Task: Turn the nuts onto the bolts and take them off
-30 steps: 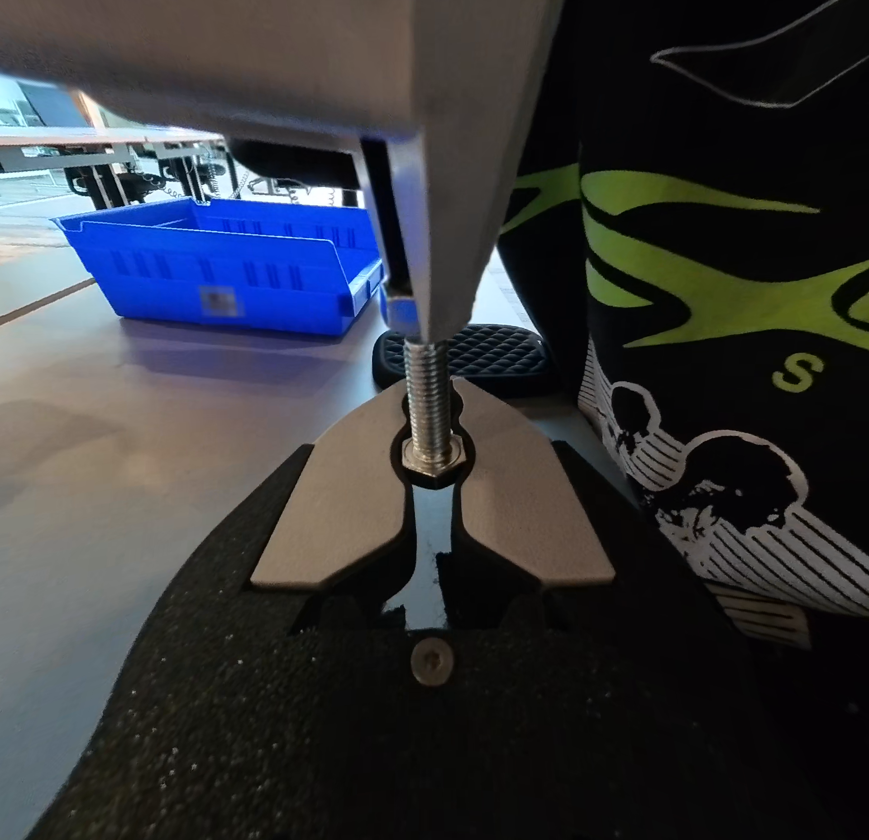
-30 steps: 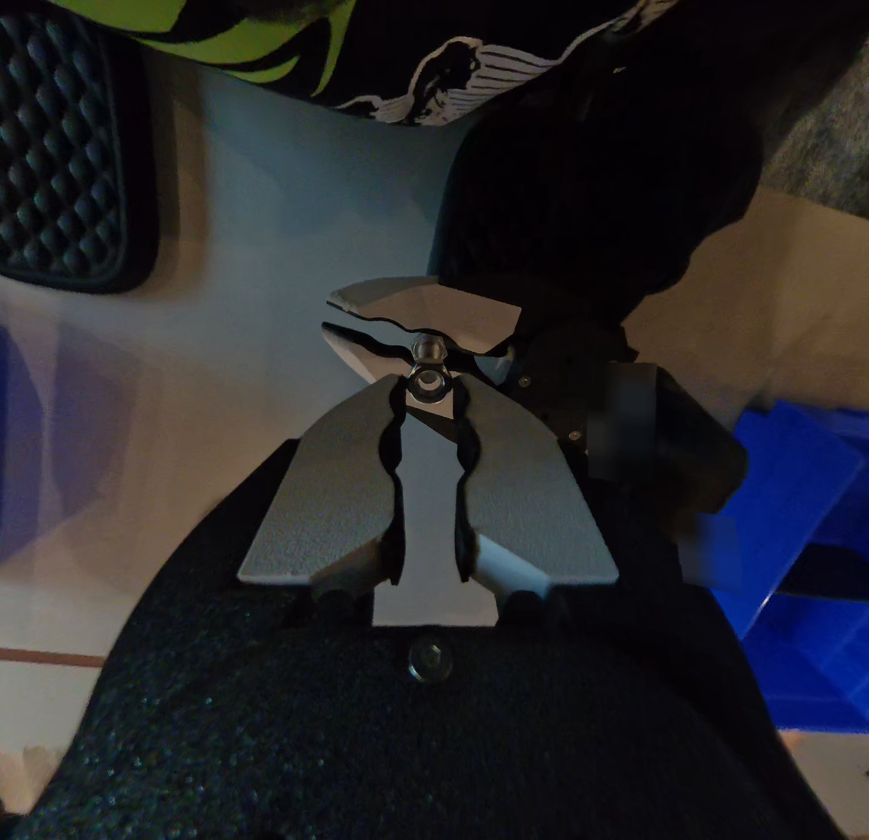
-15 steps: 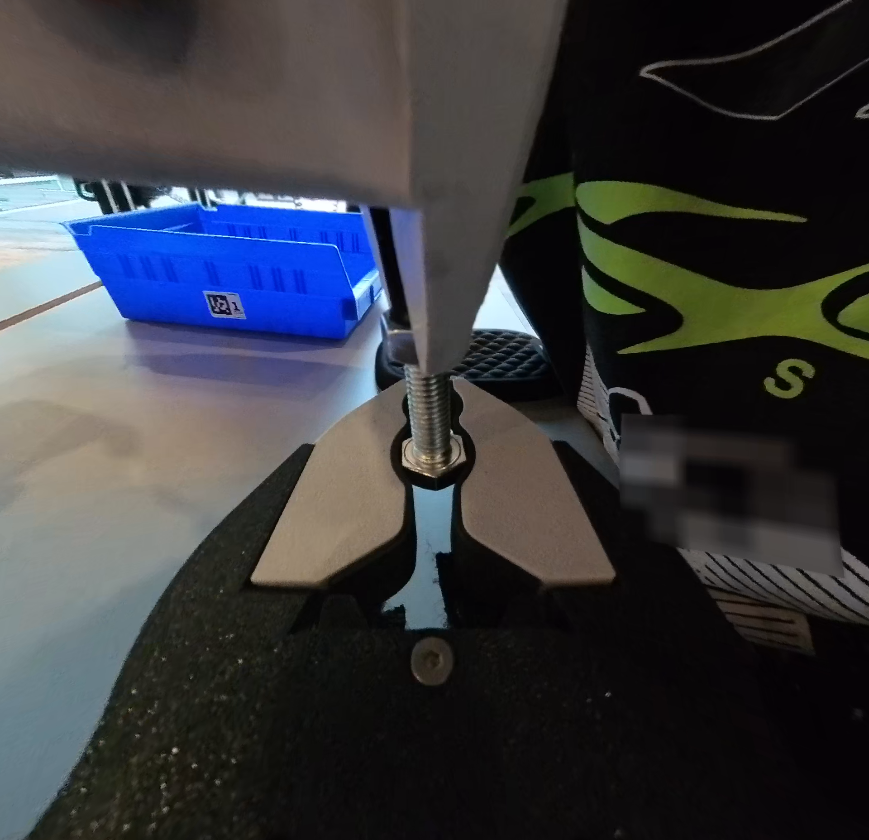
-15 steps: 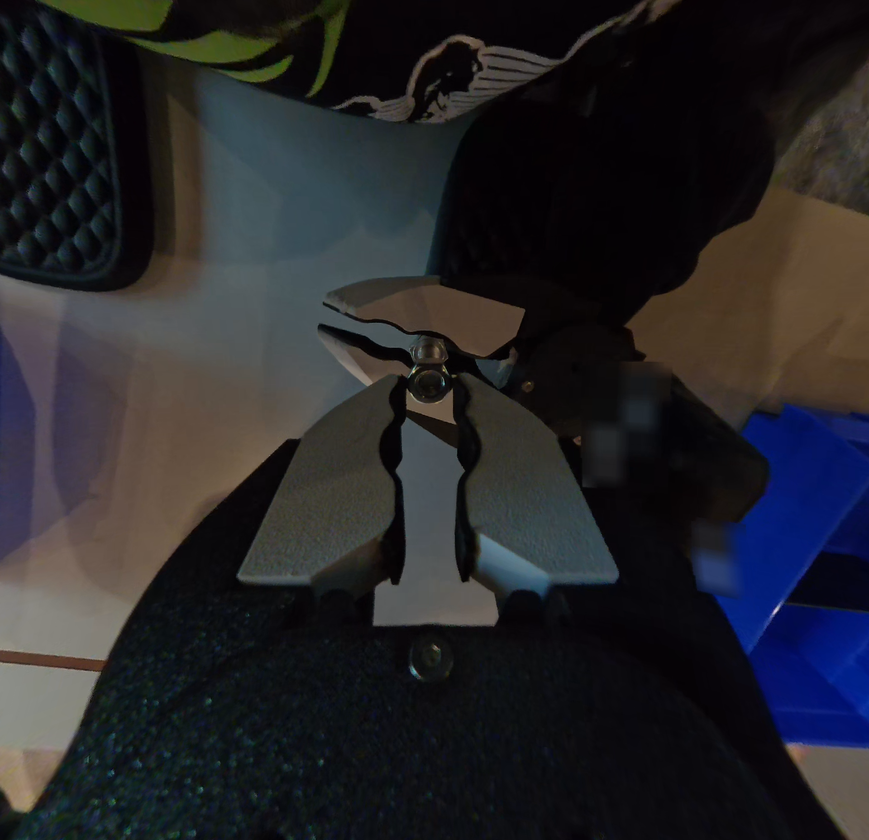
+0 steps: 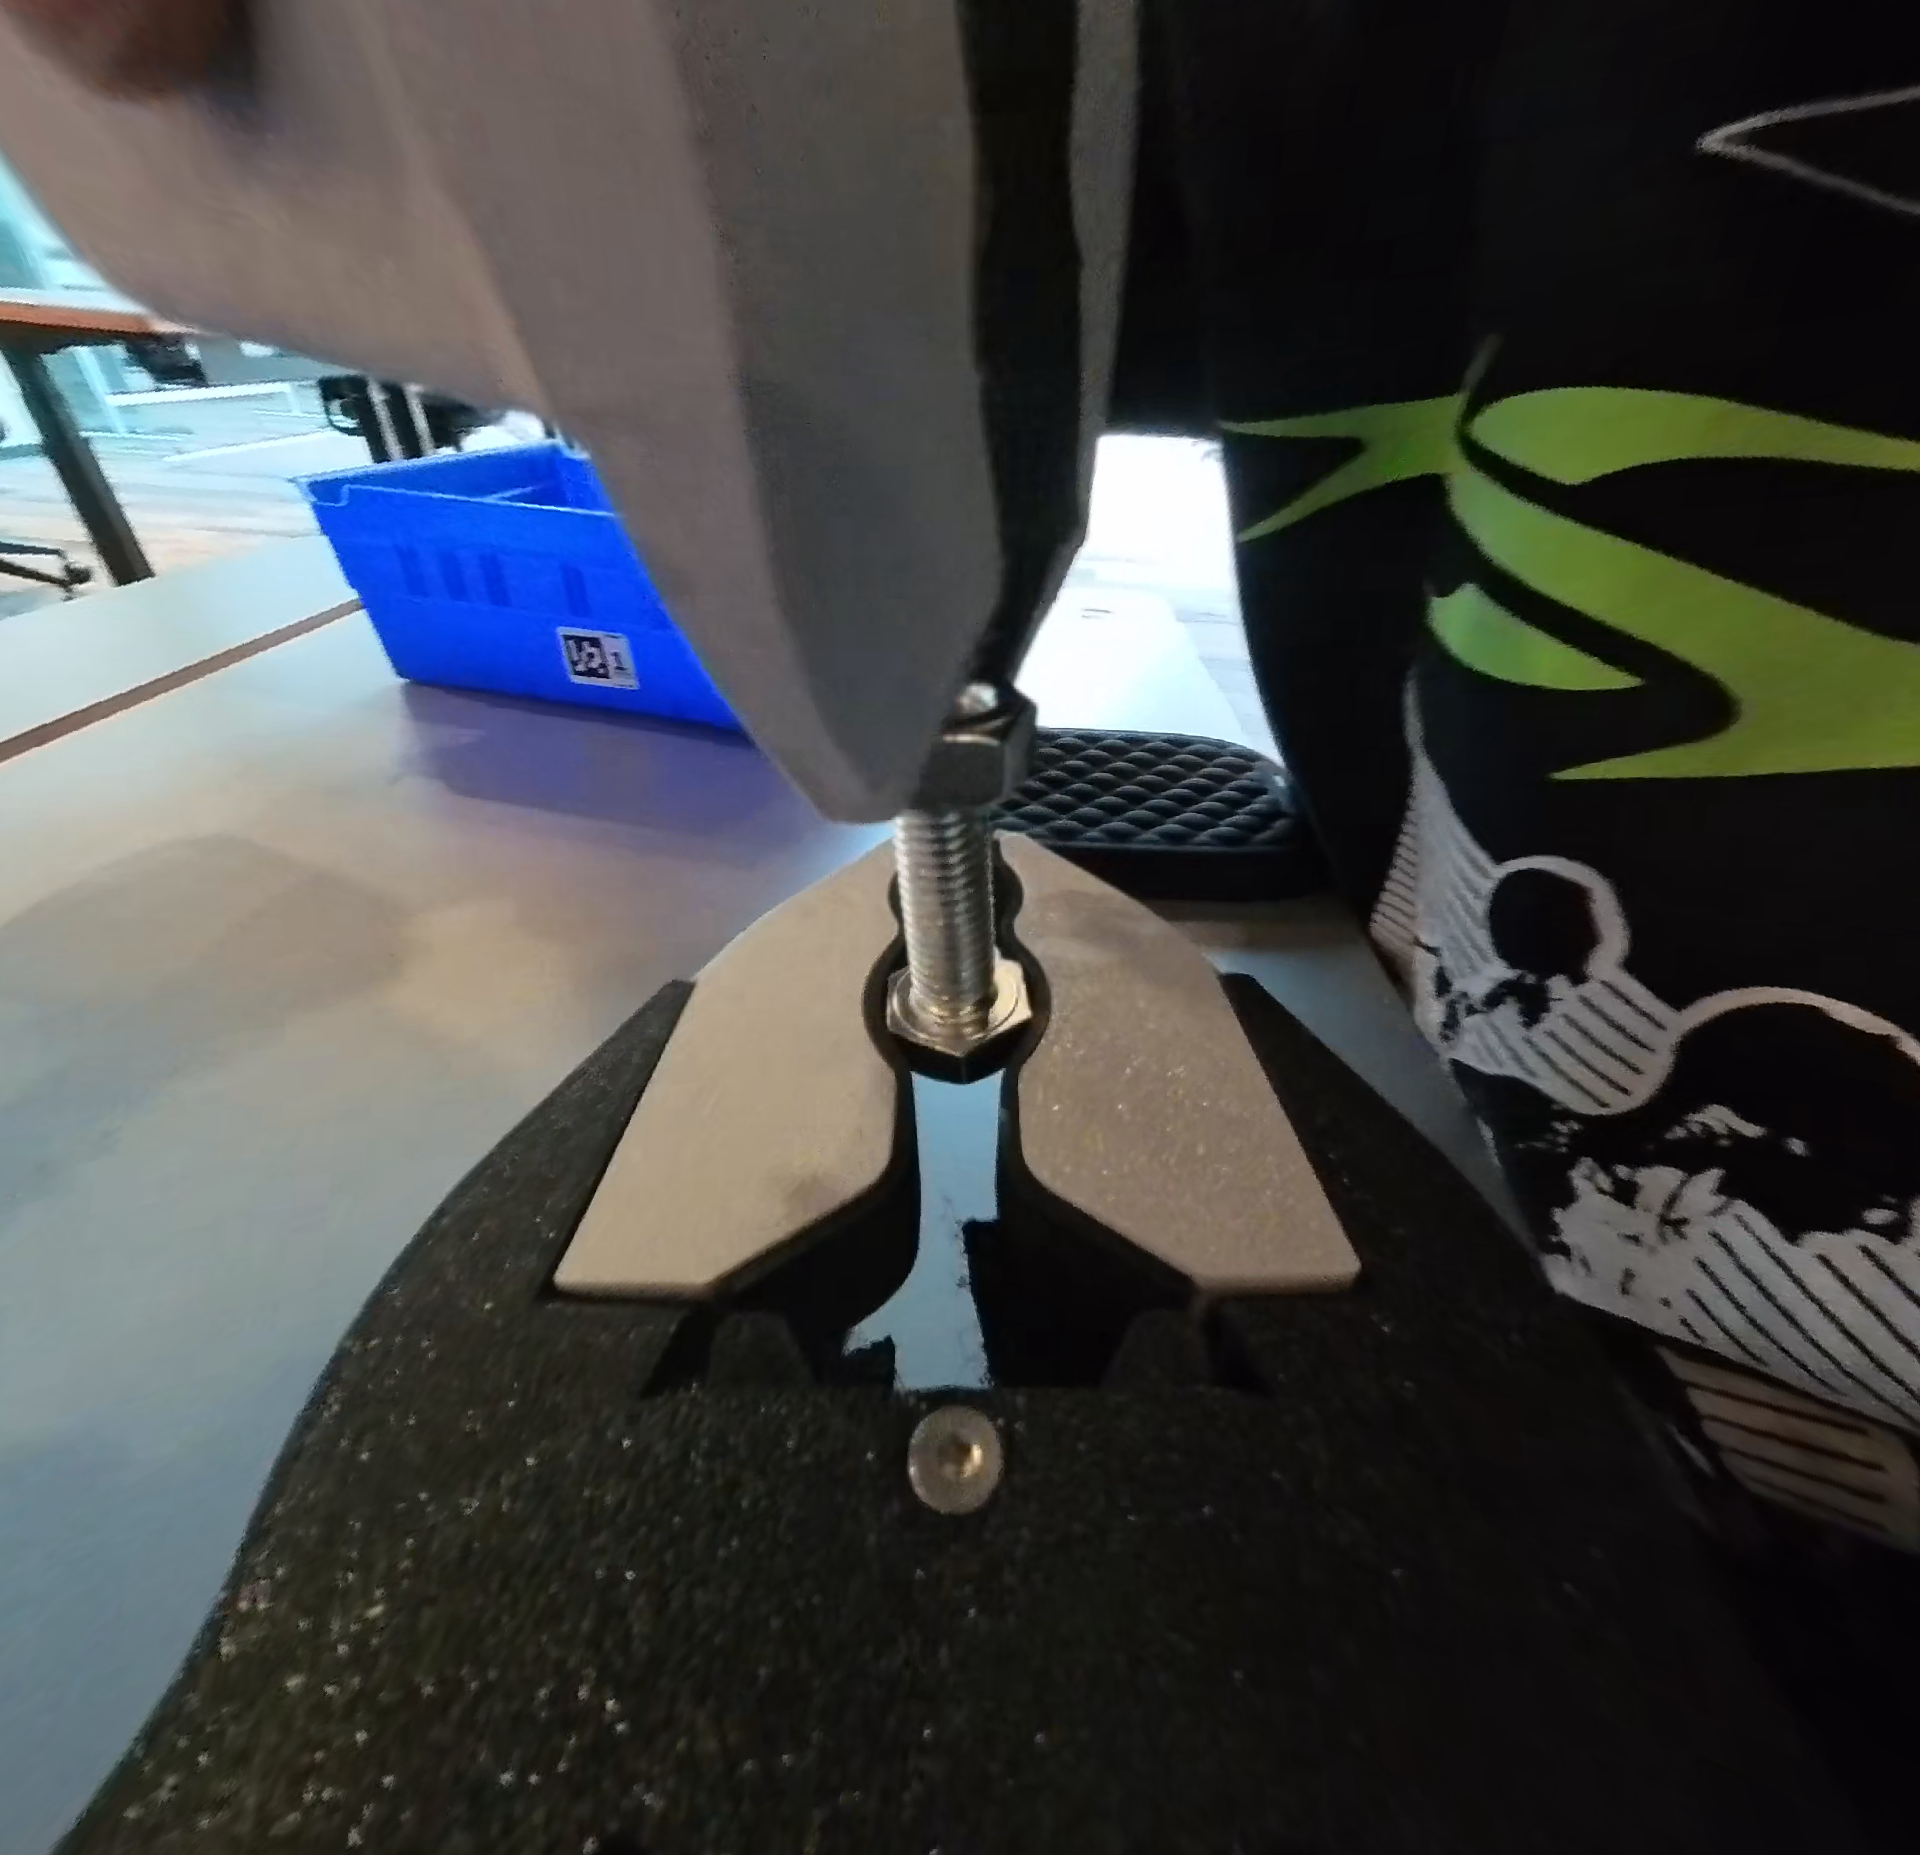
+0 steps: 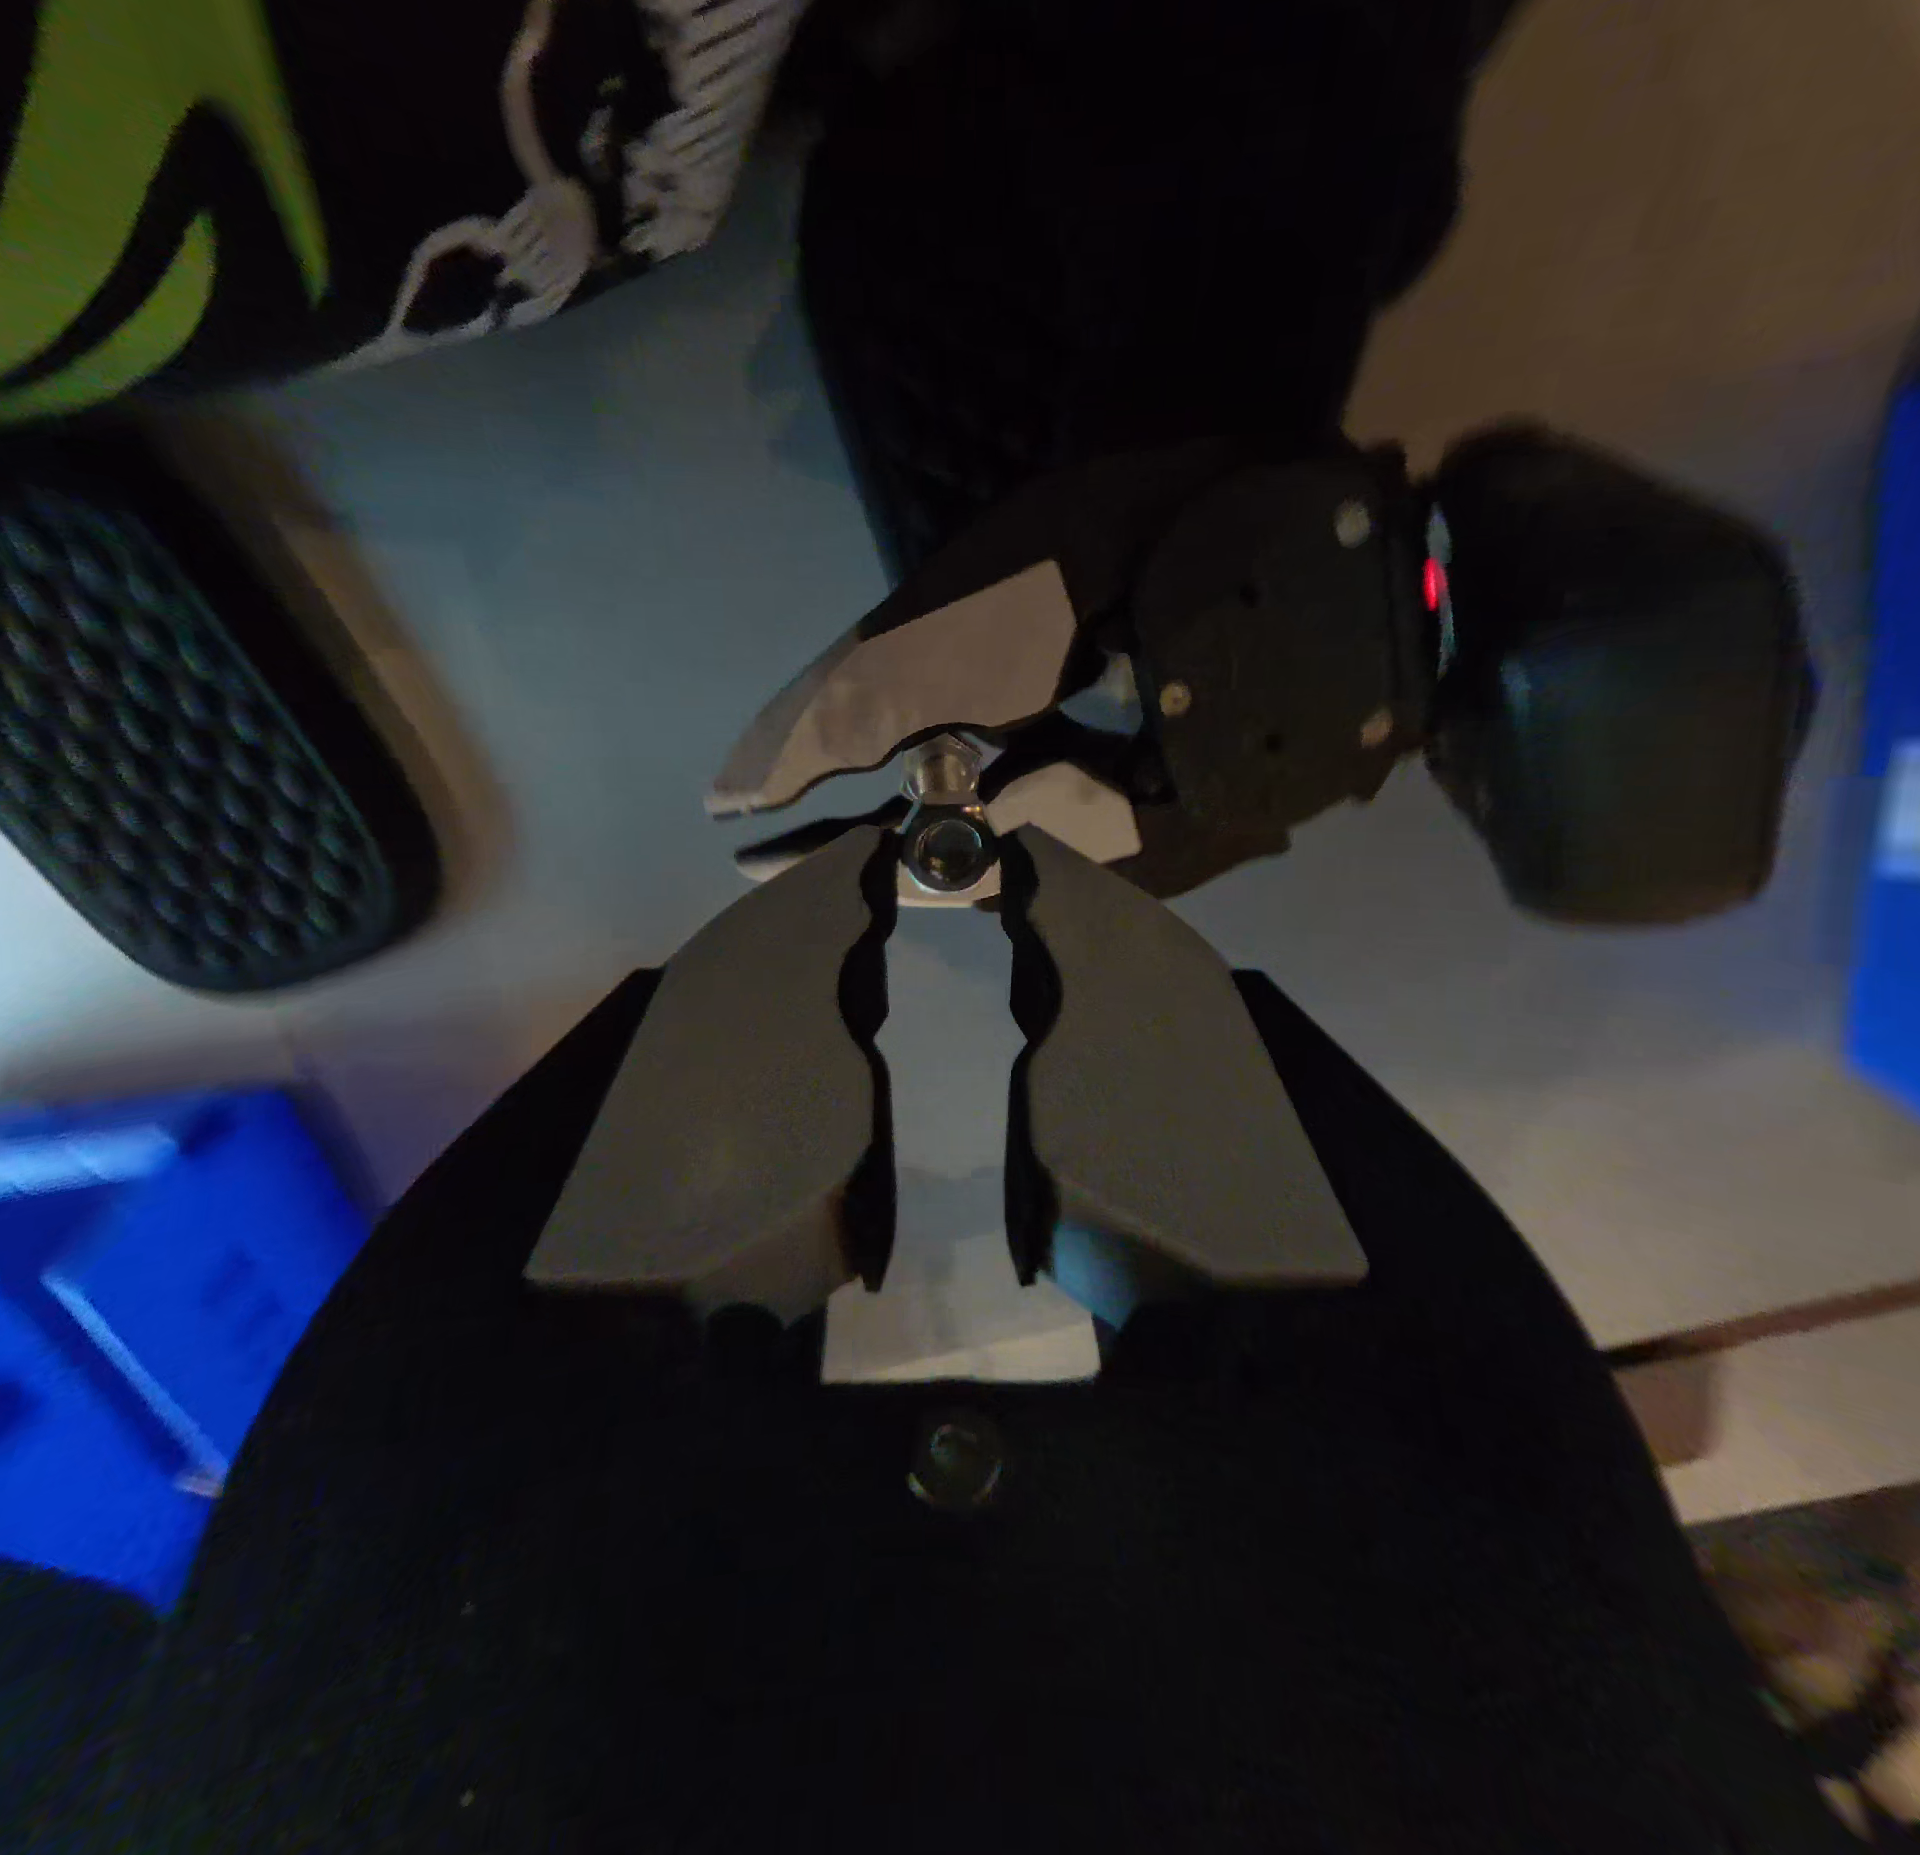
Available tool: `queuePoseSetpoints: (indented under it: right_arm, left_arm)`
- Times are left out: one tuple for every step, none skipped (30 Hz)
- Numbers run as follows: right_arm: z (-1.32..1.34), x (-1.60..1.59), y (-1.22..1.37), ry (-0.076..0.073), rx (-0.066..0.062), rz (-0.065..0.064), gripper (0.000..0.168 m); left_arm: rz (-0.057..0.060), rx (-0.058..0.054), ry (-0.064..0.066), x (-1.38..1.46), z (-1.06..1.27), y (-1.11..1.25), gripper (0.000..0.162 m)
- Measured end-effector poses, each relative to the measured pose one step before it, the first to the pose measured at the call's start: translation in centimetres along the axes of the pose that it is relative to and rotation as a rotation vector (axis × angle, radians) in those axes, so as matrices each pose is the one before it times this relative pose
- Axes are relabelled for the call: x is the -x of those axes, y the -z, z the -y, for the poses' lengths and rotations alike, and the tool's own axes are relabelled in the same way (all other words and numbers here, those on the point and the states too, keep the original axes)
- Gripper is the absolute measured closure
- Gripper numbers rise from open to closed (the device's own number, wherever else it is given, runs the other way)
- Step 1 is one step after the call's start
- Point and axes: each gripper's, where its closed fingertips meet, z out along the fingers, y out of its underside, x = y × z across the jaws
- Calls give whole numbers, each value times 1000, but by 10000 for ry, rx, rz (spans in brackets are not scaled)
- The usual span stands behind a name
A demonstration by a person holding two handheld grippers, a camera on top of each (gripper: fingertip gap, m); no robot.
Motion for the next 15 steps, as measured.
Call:
queuePoseSetpoints:
  right_arm:
    - [-41, -24, 18, -690, 25, -35, 150]
    - [-78, -6, 16, -667, 39, -59, 150]
    - [-58, -15, 12, -591, 13, -103, 150]
    - [-91, -64, 35, -634, -14, -129, 150]
    - [-109, -99, 42, -673, -2, -133, 150]
    - [-139, -127, 67, -666, -24, -175, 150]
    - [-93, -70, 65, -710, -29, -148, 150]
    - [-80, -65, 21, -705, -10, -126, 150]
    - [-136, -15, 7, -619, -2, -75, 150]
    - [-89, 60, -11, -557, -6, -57, 150]
    - [-110, 81, -15, -499, 37, -64, 150]
    - [-93, 83, -1, -446, 29, -58, 150]
    - [-27, 37, -6, -470, 2, -88, 150]
    - [-41, 52, -11, -472, -16, -58, 150]
    - [4, 111, 23, -438, -80, -29, 150]
  left_arm:
    - [105, 12, -8, 104, -17, -10, 152]
    - [101, 17, -6, 109, -14, 1, 152]
    - [79, 12, 3, 93, -15, -10, 152]
    - [76, -6, 19, 101, 9, 11, 152]
    - [83, -22, 45, 135, 21, 26, 152]
    - [96, -36, 63, 172, 50, 47, 152]
    - [91, -34, 65, 163, 38, 38, 152]
    - [76, 1, 41, 132, -7, 19, 152]
    - [59, 38, -7, 67, -39, -31, 152]
    - [69, 58, -54, 30, -69, -58, 152]
    - [83, 72, -61, 41, -96, -53, 152]
    - [55, 56, -59, 10, -64, -45, 152]
    - [67, 41, -54, 30, -45, -37, 152]
    - [54, 34, -57, 13, -46, -20, 152]
    - [40, 15, -76, -28, -4, -15, 152]
